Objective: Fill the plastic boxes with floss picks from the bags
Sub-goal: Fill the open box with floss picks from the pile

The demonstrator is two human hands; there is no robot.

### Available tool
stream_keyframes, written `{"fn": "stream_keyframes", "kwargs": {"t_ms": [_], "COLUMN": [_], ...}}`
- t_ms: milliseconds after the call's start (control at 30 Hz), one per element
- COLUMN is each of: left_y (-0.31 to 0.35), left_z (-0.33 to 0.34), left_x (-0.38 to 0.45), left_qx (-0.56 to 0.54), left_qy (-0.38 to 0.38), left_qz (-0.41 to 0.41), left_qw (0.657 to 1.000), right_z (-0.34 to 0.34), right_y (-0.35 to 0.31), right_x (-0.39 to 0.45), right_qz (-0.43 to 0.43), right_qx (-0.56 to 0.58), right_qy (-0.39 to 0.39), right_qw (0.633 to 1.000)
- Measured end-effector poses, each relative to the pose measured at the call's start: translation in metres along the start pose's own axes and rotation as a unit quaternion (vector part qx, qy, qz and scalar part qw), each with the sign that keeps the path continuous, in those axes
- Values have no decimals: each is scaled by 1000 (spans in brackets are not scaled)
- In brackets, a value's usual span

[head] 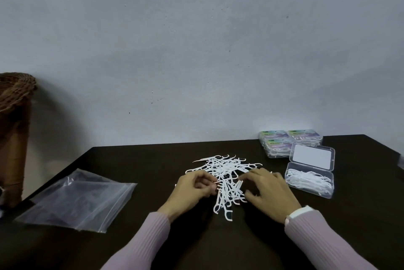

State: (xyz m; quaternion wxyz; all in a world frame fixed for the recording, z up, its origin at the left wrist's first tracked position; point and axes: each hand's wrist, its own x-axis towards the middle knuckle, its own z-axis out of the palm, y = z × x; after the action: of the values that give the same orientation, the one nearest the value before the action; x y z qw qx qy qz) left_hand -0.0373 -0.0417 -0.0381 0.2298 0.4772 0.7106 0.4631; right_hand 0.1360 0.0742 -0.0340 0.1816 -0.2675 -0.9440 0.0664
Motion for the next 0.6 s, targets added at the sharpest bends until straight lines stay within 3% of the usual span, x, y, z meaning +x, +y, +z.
{"fn": "stream_keyframes", "kwargs": {"t_ms": [133,200,400,600], "left_y": [6,11,23,18], "left_z": [4,12,39,38], "left_x": [-11,-14,-16,-8], "left_qx": [127,191,267,223], "left_qy": [-13,2,108,92], "left_qz": [-26,-29,-31,-39], "left_qw": [992,981,957,970], "right_z": [-1,2,8,3], "right_y": [10,9,9,13], "right_x": [6,11,19,20], "right_qz": [-24,-49,-99,-100], "right_qx": [0,-11,-87,-102], "right_qy": [-109,-127,-60,-39], "right_qw": [994,991,989,989]}}
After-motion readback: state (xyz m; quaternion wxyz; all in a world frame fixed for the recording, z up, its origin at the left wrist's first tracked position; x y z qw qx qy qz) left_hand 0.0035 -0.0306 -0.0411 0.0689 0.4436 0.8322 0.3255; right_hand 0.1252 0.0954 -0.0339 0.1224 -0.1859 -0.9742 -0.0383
